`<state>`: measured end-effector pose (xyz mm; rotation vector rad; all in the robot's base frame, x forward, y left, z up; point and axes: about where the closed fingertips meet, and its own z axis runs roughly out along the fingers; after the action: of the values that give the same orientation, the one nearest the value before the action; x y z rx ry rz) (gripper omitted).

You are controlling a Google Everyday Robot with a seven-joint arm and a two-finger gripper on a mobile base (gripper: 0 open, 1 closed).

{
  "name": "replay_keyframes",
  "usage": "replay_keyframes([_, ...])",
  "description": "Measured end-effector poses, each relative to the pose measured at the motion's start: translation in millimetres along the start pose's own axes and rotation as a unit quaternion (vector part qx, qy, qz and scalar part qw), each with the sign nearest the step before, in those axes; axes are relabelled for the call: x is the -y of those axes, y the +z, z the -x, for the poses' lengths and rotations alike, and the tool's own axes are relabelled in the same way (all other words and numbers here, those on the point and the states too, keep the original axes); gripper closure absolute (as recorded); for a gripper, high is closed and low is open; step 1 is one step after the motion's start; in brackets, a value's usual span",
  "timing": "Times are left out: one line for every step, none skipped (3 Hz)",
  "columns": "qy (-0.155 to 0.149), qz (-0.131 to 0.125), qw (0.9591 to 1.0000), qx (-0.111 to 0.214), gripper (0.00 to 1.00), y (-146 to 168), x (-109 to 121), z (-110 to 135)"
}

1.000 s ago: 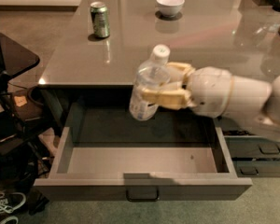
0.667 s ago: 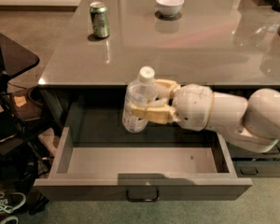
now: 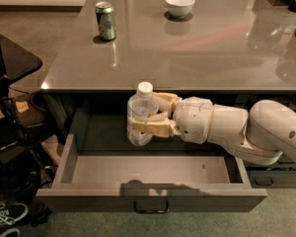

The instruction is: Place blue plastic bottle into top drawer

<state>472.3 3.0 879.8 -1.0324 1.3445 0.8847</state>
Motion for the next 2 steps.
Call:
replay_keyframes([0.017, -0.005, 0.9998, -0.002, 1.0, 1.4, 3.6, -17.0])
replay_keyframes([0.041, -0.033, 0.9985, -0.012, 1.0, -3.2, 19.2, -61.2])
